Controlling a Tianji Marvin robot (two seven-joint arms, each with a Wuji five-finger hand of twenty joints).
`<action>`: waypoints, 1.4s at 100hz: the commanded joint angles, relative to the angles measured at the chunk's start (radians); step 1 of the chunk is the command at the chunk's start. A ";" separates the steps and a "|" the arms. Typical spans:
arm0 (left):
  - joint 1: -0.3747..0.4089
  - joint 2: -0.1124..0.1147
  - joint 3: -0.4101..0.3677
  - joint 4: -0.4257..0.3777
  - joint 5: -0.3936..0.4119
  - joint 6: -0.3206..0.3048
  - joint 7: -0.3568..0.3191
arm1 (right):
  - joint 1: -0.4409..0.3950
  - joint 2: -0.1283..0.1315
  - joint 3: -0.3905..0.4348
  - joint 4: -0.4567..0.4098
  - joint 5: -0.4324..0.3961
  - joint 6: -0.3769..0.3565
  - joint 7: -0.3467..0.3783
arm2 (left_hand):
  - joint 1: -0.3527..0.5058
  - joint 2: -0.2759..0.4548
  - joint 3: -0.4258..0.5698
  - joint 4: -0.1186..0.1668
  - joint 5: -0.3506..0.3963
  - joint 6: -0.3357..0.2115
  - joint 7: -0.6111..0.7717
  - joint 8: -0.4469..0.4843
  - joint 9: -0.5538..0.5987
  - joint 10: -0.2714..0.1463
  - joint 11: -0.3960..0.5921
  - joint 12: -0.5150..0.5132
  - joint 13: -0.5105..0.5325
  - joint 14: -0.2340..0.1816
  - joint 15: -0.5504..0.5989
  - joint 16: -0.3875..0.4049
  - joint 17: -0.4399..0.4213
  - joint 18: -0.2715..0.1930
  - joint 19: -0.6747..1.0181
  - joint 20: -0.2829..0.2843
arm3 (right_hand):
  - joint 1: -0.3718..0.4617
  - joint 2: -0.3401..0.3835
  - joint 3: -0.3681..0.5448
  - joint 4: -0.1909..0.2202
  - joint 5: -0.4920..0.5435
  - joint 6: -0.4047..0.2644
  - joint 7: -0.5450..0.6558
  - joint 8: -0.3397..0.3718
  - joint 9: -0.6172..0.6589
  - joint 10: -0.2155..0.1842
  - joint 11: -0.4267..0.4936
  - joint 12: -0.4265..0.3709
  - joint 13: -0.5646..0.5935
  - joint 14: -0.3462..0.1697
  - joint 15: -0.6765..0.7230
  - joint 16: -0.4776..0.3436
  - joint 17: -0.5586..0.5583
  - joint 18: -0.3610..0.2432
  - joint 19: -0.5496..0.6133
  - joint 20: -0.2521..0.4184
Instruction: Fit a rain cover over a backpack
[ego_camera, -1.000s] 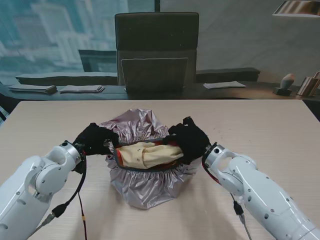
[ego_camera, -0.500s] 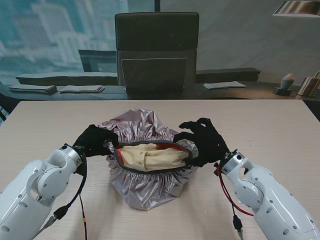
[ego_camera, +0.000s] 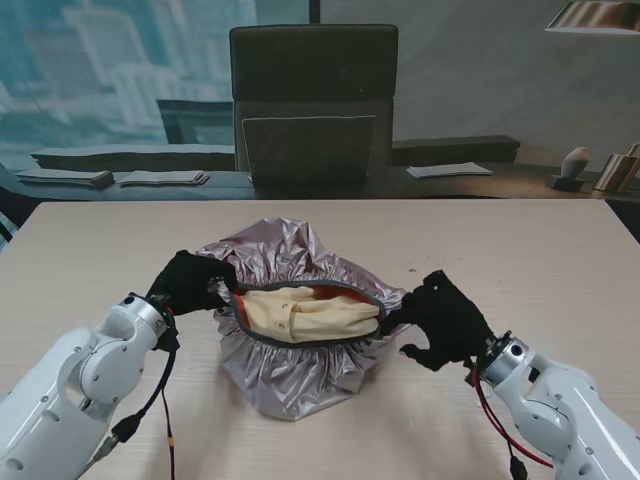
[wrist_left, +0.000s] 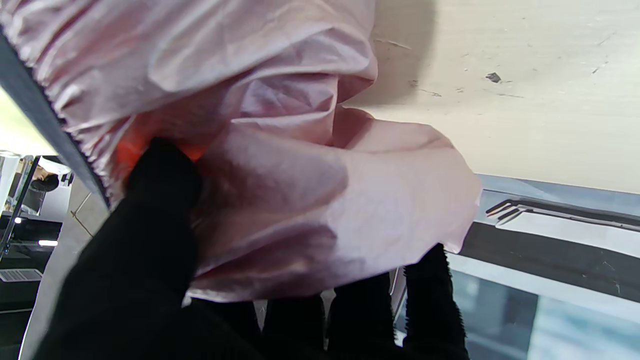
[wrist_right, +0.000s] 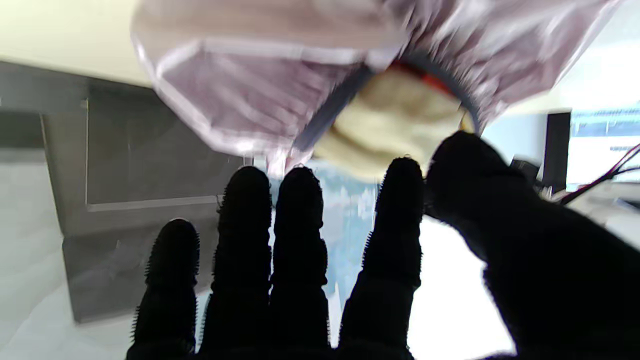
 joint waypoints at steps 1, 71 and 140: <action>0.014 -0.013 0.006 -0.013 -0.008 0.004 0.009 | -0.024 0.014 -0.012 -0.019 -0.015 0.000 0.050 | 0.006 0.009 0.039 0.012 0.029 0.014 0.040 -0.008 0.016 0.008 0.019 0.021 0.014 0.011 0.021 0.022 -0.009 0.024 0.005 0.002 | 0.039 0.030 0.050 0.057 -0.016 0.005 -0.046 -0.003 0.064 0.031 0.028 0.036 0.071 0.009 0.038 0.030 0.022 0.024 0.030 0.029; 0.036 -0.017 -0.013 -0.028 -0.018 -0.015 0.028 | 0.116 0.035 -0.272 -0.013 -0.148 0.433 0.242 | 0.010 0.004 0.041 0.010 0.030 0.007 0.036 -0.007 0.017 0.008 0.013 0.022 0.013 0.012 0.018 0.022 -0.008 0.025 0.001 0.000 | -0.021 0.213 -0.250 0.091 -0.335 0.094 -0.070 -0.131 0.092 0.070 0.062 0.061 0.136 0.051 0.091 0.055 0.113 -0.003 0.108 0.091; 0.034 -0.019 -0.018 -0.016 -0.039 -0.014 0.032 | 0.288 0.034 -0.489 0.131 -0.150 0.670 0.315 | 0.016 0.007 0.041 0.009 0.027 0.009 0.035 0.002 0.014 0.011 0.011 0.021 0.012 0.015 0.017 0.022 -0.007 0.024 0.004 0.002 | 0.016 0.265 -0.472 0.129 -0.190 0.244 0.069 0.038 -0.008 0.053 0.072 0.037 0.093 0.033 0.085 0.030 0.094 -0.017 0.121 0.080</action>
